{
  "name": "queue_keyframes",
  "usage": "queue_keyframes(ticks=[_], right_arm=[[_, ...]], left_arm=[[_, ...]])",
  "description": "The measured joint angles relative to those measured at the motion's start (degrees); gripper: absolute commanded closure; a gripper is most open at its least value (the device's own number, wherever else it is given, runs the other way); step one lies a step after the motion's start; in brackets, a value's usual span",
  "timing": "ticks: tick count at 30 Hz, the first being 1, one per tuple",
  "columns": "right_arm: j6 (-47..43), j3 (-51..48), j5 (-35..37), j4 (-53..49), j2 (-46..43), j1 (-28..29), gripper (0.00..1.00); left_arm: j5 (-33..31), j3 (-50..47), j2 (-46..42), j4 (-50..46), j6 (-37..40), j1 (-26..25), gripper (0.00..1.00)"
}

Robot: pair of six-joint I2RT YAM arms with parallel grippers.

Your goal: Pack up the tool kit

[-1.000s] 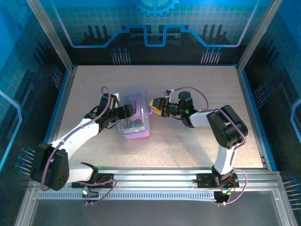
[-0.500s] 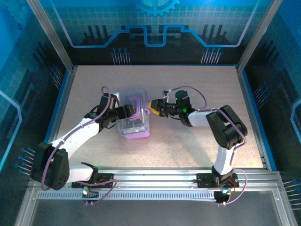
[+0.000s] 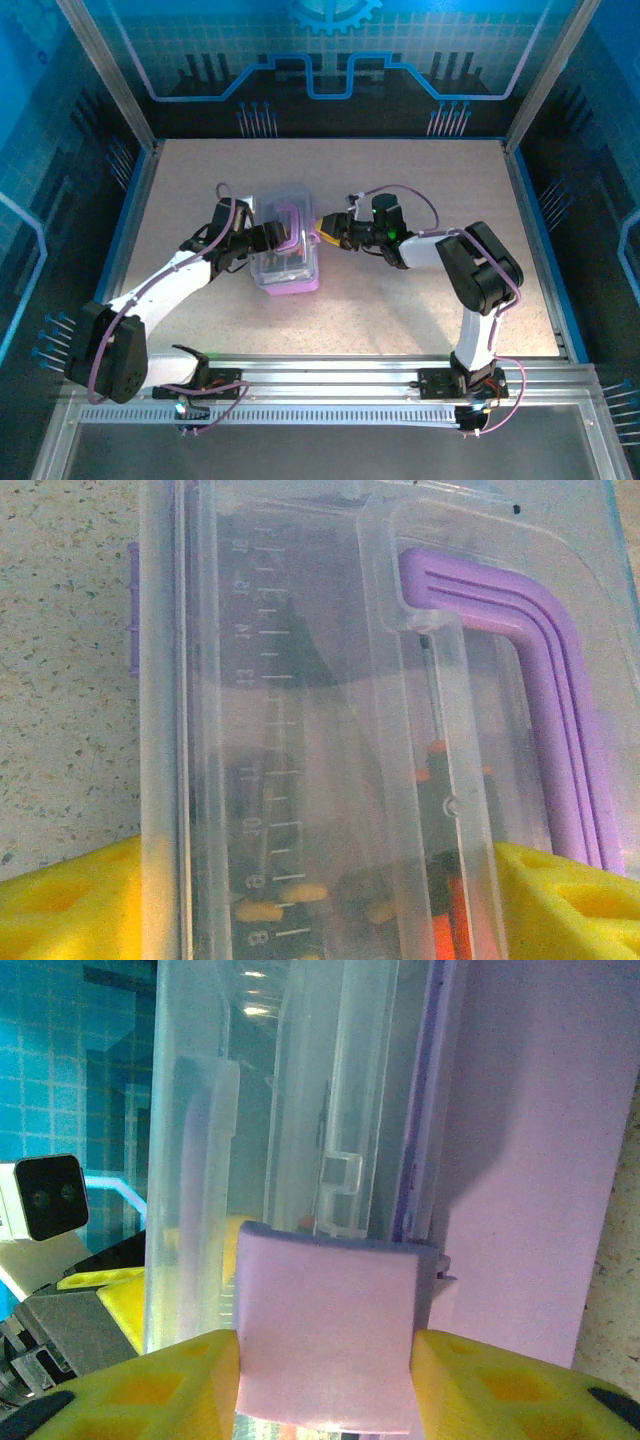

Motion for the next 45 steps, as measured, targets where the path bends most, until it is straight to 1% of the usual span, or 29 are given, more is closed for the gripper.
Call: queue_keyframes(ticks=[3, 6, 14, 26, 31, 45], right_arm=[[-0.13, -0.02, 0.04, 0.31, 0.28, 0.0, 0.43], [-0.17, 0.0, -0.35, 1.4, 1.11, -0.09, 0.41], [0.52, 0.0, -1.68, 4.59, 2.75, -0.44, 0.42], [1.84, -0.02, -1.64, 4.98, 5.03, -0.42, 0.45], [1.97, 0.0, -1.53, 4.96, 5.27, -0.42, 0.45], [1.92, -0.02, -1.57, 4.92, 5.27, -1.33, 0.42]], left_arm=[[0.02, -0.02, 0.0, 0.07, -0.02, 0.0, 0.46], [0.02, -0.04, 0.02, 0.07, -0.04, 0.0, 0.47], [-0.7, 1.44, 1.05, -1.62, 0.0, -0.33, 0.51], [-3.65, 3.91, 3.91, -4.11, 0.66, -1.84, 0.56], [-4.39, 4.76, 5.07, -3.96, 1.07, -2.32, 0.58], [-4.55, 4.81, 5.31, -3.87, 1.09, -2.32, 0.59]])
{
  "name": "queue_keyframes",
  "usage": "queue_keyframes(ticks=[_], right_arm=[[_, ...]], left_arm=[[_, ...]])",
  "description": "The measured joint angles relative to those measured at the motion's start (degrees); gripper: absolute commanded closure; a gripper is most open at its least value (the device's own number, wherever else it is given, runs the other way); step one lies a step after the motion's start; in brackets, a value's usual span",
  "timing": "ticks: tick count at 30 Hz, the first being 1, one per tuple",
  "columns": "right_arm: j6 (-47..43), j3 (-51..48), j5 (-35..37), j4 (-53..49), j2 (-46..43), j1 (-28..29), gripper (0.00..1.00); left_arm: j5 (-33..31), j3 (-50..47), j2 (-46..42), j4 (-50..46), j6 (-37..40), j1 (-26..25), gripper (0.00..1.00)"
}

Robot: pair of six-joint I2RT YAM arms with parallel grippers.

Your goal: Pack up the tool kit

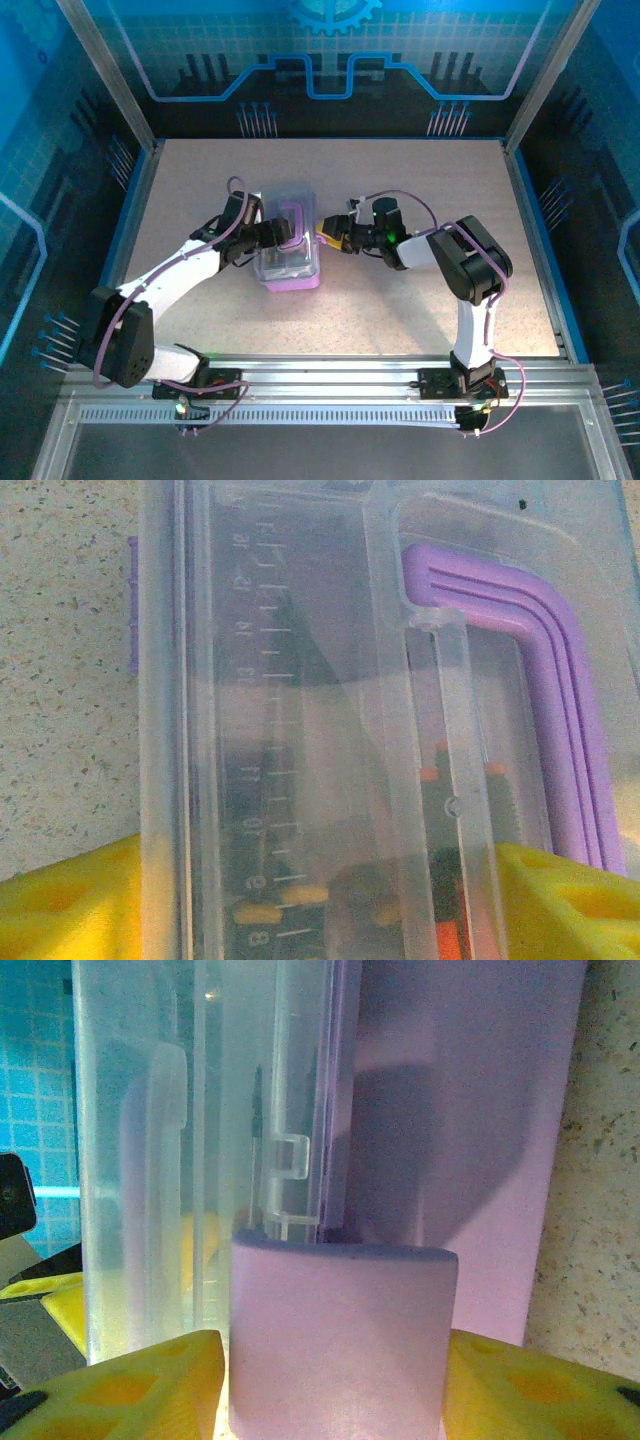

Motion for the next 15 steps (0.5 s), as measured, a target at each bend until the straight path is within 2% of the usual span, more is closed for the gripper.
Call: queue_keyframes(ticks=[7, 15], right_arm=[[0.02, 0.02, 0.04, -0.07, 0.0, -0.28, 0.44], [-0.24, 0.24, 0.15, -1.62, -0.37, -0.28, 0.52]], left_arm=[[0.0, 0.0, 0.02, 0.04, 0.0, -0.07, 0.59], [-0.02, 0.0, 0.02, 0.04, 0.0, -0.09, 0.59]])
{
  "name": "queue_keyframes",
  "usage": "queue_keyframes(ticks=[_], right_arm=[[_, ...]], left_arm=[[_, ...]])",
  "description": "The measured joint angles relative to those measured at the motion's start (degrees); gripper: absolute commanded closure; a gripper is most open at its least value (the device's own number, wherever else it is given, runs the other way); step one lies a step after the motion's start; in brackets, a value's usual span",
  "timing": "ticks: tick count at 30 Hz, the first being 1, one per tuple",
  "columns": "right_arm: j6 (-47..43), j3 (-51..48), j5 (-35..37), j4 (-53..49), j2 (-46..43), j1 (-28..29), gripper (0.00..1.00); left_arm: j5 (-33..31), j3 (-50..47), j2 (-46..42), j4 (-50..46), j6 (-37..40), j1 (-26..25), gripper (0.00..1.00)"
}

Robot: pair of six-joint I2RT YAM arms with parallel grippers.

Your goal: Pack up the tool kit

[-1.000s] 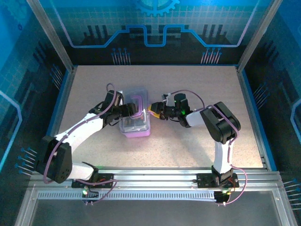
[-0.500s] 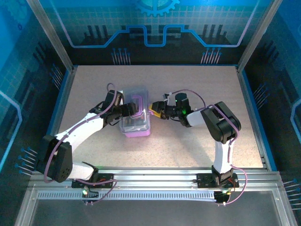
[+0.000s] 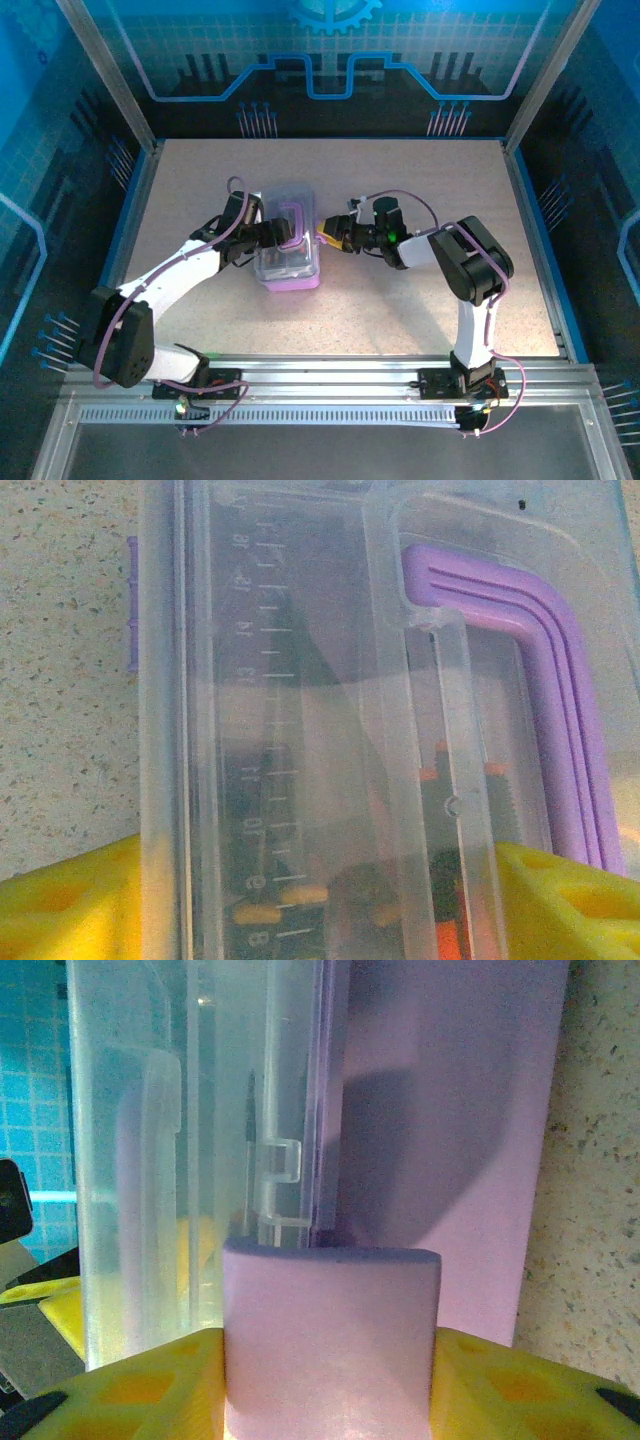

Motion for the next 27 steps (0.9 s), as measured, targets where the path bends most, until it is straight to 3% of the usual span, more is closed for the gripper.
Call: queue_keyframes(ticks=[7, 14, 27], right_arm=[[0.0, 0.02, 0.31, -0.94, -0.31, 0.0, 0.56], [-0.48, 0.26, 0.2, -1.73, -0.31, -0.04, 0.54], [-9.86, 4.7, 1.75, -16.15, -2.67, -0.02, 0.56]], left_arm=[[-0.04, 0.0, -0.02, 0.02, 0.0, -0.07, 0.59], [-0.09, 0.0, 0.0, 0.04, 0.02, -0.09, 0.59], [-0.87, 0.96, 1.22, 0.11, 0.22, -0.92, 0.59]])
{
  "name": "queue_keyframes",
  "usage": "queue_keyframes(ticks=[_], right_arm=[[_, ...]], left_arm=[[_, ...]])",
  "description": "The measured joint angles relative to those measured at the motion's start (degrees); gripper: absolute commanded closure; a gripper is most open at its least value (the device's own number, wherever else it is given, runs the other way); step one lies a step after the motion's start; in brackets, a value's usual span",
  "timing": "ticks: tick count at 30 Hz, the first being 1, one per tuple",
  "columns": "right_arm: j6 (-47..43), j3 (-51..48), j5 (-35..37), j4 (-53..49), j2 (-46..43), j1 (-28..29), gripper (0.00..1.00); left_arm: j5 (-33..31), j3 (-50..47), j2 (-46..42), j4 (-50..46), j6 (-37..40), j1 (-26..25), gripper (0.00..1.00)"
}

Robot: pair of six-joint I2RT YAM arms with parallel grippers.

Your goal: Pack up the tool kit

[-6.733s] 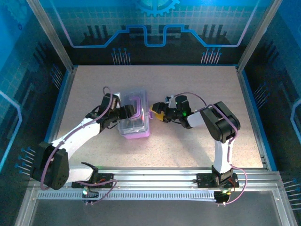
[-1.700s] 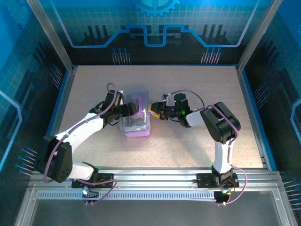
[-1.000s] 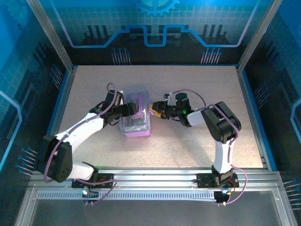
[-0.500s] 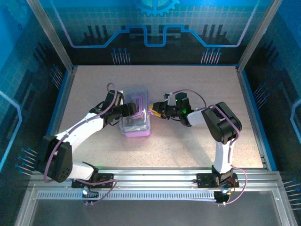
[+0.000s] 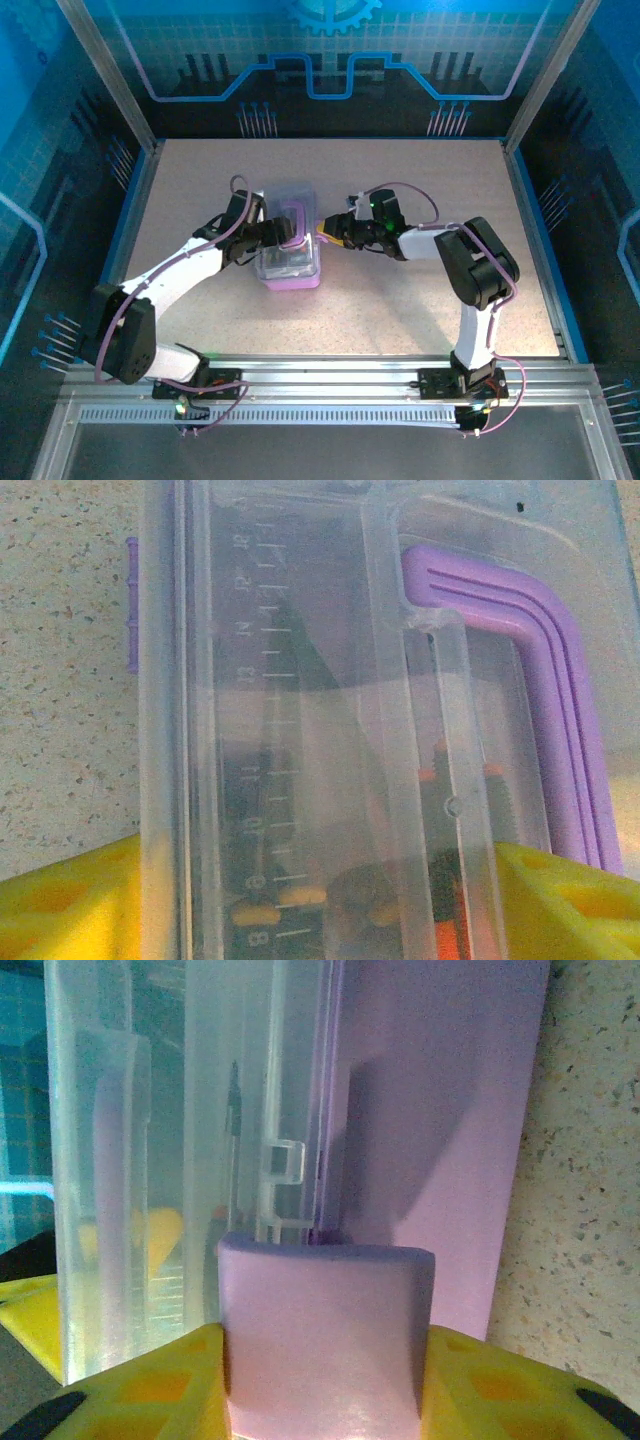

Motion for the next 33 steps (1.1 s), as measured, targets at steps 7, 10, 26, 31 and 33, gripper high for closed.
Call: queue_keyframes(ticks=[7, 10, 26, 31, 33], right_arm=[[-1.7, 1.51, -0.15, -3.02, 0.13, -0.02, 0.56], [-1.62, 1.51, -0.44, -2.45, 0.72, -0.02, 0.56], [-2.86, 2.47, -1.81, -2.23, 2.21, -0.17, 0.39], [-3.69, 2.67, -1.38, -3.82, 1.95, -0.2, 0.37], [-3.87, 2.89, -1.36, -4.31, 1.95, -0.2, 0.36]], left_arm=[[-0.35, 0.22, 0.22, 0.04, -0.02, -0.07, 0.59], [-0.37, 0.22, 0.22, 0.07, -0.02, -0.11, 0.59], [-0.44, 0.2, 0.33, 0.52, -0.02, -0.11, 0.59], [-0.42, 0.2, 0.33, 0.52, -0.02, -0.11, 0.59], [-0.42, 0.2, 0.31, 0.52, -0.02, -0.11, 0.59]])
